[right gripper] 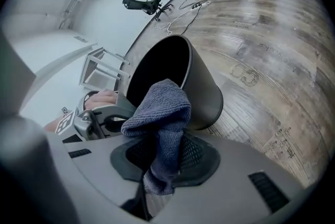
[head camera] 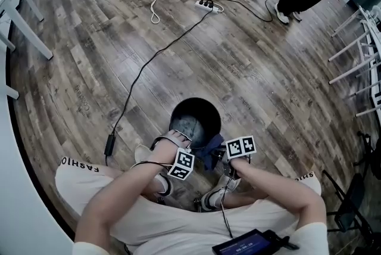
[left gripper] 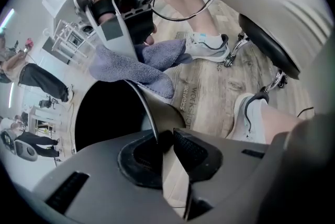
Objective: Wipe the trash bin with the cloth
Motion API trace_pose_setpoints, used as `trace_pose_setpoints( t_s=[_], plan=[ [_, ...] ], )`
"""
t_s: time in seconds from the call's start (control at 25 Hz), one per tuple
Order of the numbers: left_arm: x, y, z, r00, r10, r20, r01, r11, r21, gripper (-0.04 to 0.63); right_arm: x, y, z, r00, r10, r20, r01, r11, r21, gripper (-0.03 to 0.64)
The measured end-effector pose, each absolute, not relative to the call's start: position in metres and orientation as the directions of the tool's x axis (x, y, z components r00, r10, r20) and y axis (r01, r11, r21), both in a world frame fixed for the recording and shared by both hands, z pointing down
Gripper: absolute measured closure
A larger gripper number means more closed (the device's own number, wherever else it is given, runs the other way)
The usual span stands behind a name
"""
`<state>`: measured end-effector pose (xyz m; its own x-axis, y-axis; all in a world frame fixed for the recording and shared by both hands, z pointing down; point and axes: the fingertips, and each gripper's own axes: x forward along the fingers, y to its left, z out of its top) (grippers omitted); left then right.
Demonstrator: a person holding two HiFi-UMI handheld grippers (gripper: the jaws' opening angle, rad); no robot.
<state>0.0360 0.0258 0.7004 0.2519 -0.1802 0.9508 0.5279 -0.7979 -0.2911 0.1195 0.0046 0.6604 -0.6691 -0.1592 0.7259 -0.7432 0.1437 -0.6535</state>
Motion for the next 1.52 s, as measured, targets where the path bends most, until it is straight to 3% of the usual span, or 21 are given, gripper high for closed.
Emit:
trace_pose_setpoints(
  t_s=[0.56,0.96,1.24,1.4,1.52],
  plan=[
    [0.048,0.029,0.701,0.278,-0.196,0.941,0.462,-0.831,-0.309,0.525,0.132,-0.006,0.787,-0.633,-0.180,0.752,-0.774,0.172,-0.610,0.534],
    [0.053,0.025,0.698,0.282,-0.187,0.941,0.449,-0.841,-0.302,0.525,0.140,-0.009,0.878,-0.586,-0.189,0.788,-0.810,0.110,-0.576,0.534],
    [0.054,0.025,0.700,0.283,-0.195,0.939,0.440,-0.844,-0.308,0.525,0.152,-0.009,0.877,-0.531,-0.178,0.829,-0.844,0.025,-0.535,0.534],
    [0.055,0.027,0.700,0.300,-0.207,0.931,0.432,-0.841,-0.326,0.520,0.155,-0.010,0.831,-0.542,-0.166,0.824,-0.838,0.029,-0.545,0.533],
    [0.054,0.028,0.697,0.327,-0.170,0.930,0.414,-0.858,-0.303,0.481,0.159,-0.015,0.791,-0.555,-0.198,0.808,-0.827,0.031,-0.561,0.534]
  ],
)
